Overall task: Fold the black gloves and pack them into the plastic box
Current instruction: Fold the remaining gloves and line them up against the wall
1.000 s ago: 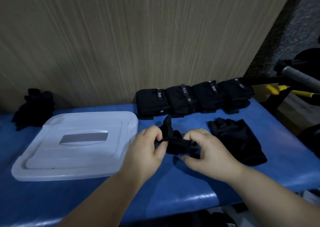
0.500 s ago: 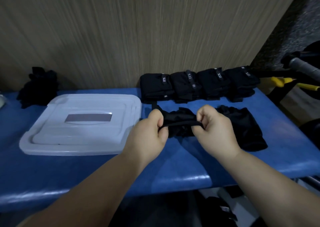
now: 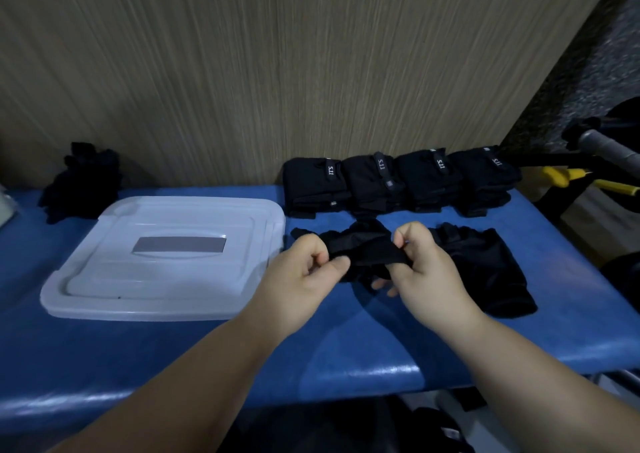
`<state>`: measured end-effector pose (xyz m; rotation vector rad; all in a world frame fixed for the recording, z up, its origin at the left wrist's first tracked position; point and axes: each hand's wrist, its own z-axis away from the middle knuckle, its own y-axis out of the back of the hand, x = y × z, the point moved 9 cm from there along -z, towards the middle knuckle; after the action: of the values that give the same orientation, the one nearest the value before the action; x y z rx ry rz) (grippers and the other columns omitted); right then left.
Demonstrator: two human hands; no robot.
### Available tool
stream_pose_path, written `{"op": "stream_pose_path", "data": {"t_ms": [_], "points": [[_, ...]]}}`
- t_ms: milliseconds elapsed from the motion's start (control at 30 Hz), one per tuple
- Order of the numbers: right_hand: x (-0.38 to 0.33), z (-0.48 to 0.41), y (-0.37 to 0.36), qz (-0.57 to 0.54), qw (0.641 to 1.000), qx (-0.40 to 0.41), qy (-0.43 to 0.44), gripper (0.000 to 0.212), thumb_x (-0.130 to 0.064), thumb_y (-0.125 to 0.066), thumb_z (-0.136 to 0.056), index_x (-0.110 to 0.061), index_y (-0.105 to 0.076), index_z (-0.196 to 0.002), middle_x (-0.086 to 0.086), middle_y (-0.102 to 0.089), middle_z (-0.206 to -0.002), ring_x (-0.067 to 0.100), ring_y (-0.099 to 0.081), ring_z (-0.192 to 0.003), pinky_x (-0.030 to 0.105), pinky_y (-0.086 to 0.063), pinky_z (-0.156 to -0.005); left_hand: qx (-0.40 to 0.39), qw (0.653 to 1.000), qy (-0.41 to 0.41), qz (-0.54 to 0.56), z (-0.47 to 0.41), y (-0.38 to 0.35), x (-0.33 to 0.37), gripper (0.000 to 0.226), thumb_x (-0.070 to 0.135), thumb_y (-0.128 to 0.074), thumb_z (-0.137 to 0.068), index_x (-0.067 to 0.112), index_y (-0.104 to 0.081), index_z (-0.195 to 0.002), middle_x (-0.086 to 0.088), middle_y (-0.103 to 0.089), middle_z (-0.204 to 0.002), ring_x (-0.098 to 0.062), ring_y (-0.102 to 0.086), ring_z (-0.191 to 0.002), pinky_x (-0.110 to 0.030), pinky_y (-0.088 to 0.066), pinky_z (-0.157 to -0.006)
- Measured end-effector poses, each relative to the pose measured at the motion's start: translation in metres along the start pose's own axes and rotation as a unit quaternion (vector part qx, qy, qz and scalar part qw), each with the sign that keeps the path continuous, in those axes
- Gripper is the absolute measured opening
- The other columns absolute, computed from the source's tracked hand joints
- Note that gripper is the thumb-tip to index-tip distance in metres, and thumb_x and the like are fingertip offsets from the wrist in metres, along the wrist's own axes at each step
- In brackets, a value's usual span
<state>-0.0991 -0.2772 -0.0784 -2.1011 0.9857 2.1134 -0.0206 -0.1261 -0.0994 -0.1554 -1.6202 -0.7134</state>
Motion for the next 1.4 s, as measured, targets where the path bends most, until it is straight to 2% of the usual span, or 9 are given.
{"op": "stream_pose_path", "data": {"t_ms": [100, 167, 300, 567, 800, 933, 1033, 1200, 1400], "points": [[-0.004, 0.002, -0.008, 0.000, 0.998, -0.050, 0.029, 0.022, 0.000, -0.047, -0.094, -0.018, -0.039, -0.087, -0.003, -0.066, -0.072, 0.013, -0.069, -0.064, 0.029, -0.055, -0.060, 0.014, 0.981, 0.065, 0.181, -0.007, 0.001, -0.011, 0.049, 0.049, -0.062, -0.084, 0.002, -0.046, -0.086, -0.030, -0.060, -0.096, -0.037, -0.066, -0.094, -0.029, -0.056, -0.069], [-0.008, 0.007, -0.017, 0.021, 0.992, -0.104, 0.063, 0.025, 0.002, -0.048, -0.093, -0.020, -0.039, -0.089, -0.001, -0.067, -0.075, 0.016, -0.068, -0.070, 0.037, -0.056, -0.068, 0.020, 0.967, 0.116, 0.227, -0.010, 0.001, -0.020, 0.054, 0.052, -0.065, -0.082, 0.002, -0.047, -0.091, -0.030, -0.059, -0.090, -0.035, -0.065, -0.083, -0.038, -0.056, -0.072], [-0.007, 0.014, -0.035, 0.084, 0.973, -0.194, 0.091, 0.036, -0.006, -0.058, -0.090, -0.032, -0.033, -0.094, -0.001, -0.066, -0.080, 0.021, -0.062, -0.073, 0.046, -0.052, -0.073, 0.082, 0.945, 0.157, 0.275, -0.011, 0.008, -0.032, 0.025, 0.010, -0.066, -0.088, 0.016, -0.042, -0.090, -0.011, -0.059, -0.089, -0.022, -0.060, -0.080, -0.042, -0.050, -0.078], [0.015, 0.008, -0.030, -0.231, 0.956, -0.137, -0.118, 0.071, -0.051, -0.077, -0.064, -0.033, -0.040, -0.121, 0.006, -0.068, -0.101, 0.018, -0.067, -0.090, 0.034, -0.055, -0.080, 0.086, 0.939, 0.057, 0.329, -0.009, 0.010, -0.009, 0.035, -0.009, -0.052, -0.091, 0.022, -0.040, -0.100, 0.004, -0.073, -0.085, -0.018, -0.066, -0.086, -0.041, -0.054, -0.078], [0.007, 0.003, -0.017, -0.232, 0.964, -0.091, -0.093, 0.040, -0.001, -0.060, -0.090, -0.031, -0.050, -0.115, 0.012, -0.068, -0.086, 0.026, -0.066, -0.073, 0.037, -0.055, -0.066, 0.069, 0.941, 0.009, 0.332, -0.006, -0.002, -0.003, 0.048, -0.011, -0.051, -0.091, 0.031, -0.040, -0.113, 0.010, -0.070, -0.106, -0.009, -0.066, -0.095, -0.027, -0.052, -0.076], [0.019, 0.001, -0.006, 0.012, 0.989, -0.129, -0.076, 0.035, -0.021, -0.069, -0.087, -0.044, -0.056, -0.109, -0.004, -0.061, -0.116, 0.014, -0.063, -0.103, 0.027, -0.053, -0.084, 0.064, 0.997, 0.010, 0.032, -0.004, -0.001, -0.006, 0.053, 0.013, -0.071, -0.084, 0.037, -0.039, -0.119, 0.013, -0.039, -0.131, -0.004, -0.057, -0.101, -0.020, -0.044, -0.088], [0.018, 0.000, 0.009, 0.287, 0.956, -0.064, -0.003, 0.041, -0.041, -0.066, -0.086, -0.039, -0.053, -0.125, -0.013, -0.041, -0.132, 0.007, -0.046, -0.120, 0.012, -0.035, -0.091, 0.069, 0.975, -0.055, -0.206, 0.003, -0.007, 0.002, 0.053, 0.032, -0.068, -0.085, 0.029, -0.040, -0.130, 0.012, -0.021, -0.136, -0.007, -0.029, -0.124, -0.014, -0.022, -0.100], [0.001, 0.005, -0.015, 0.336, 0.931, -0.109, 0.093, 0.052, -0.042, -0.045, -0.097, -0.024, -0.038, -0.146, -0.012, -0.018, -0.157, 0.000, -0.005, -0.144, 0.014, -0.004, -0.111, 0.024, 0.943, -0.172, -0.285, 0.009, -0.024, 0.022, 0.037, 0.032, -0.047, -0.096, 0.027, -0.049, -0.133, 0.015, -0.039, -0.144, -0.004, -0.022, -0.135, -0.028, -0.021, -0.115], [0.031, 0.016, -0.042, 0.443, 0.857, -0.257, 0.043, 0.064, -0.050, -0.020, -0.101, -0.025, 0.006, -0.153, -0.010, 0.018, -0.158, 0.004, 0.028, -0.140, 0.028, 0.015, -0.117, -0.151, 0.884, -0.080, -0.435, 0.009, -0.047, -0.013, 0.056, 0.045, -0.020, -0.102, 0.031, 0.000, -0.153, 0.016, 0.009, -0.160, -0.001, 0.016, -0.144, -0.029, 0.013, -0.117]]}}
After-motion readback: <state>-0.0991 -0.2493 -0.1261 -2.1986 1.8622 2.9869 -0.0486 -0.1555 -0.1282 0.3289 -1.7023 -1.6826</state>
